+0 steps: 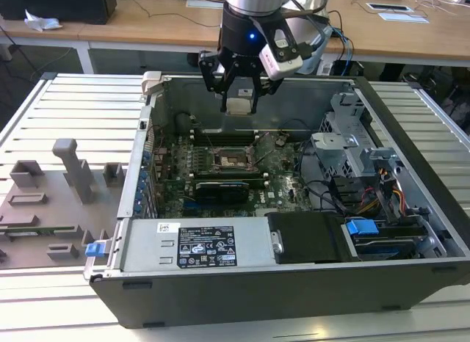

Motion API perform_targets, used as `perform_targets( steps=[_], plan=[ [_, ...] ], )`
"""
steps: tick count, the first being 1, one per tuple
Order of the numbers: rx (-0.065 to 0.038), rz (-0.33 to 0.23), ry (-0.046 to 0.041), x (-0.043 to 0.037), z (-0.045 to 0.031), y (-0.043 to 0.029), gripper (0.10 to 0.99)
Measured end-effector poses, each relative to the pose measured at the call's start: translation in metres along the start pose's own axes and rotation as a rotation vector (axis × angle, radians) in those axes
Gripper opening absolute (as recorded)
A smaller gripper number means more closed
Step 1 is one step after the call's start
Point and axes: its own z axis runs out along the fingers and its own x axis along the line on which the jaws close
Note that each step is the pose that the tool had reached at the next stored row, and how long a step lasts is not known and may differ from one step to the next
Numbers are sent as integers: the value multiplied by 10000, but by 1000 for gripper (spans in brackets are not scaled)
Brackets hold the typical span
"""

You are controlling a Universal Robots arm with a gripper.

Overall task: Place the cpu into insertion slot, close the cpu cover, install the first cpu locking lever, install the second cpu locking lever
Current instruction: 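Place the cpu into insertion slot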

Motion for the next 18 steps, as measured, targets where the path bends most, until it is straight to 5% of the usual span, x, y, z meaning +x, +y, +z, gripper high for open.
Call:
perform_targets(
  steps=[18],
  plan=[
    [0,0,-1,-2,110,-10,545]
  ],
)
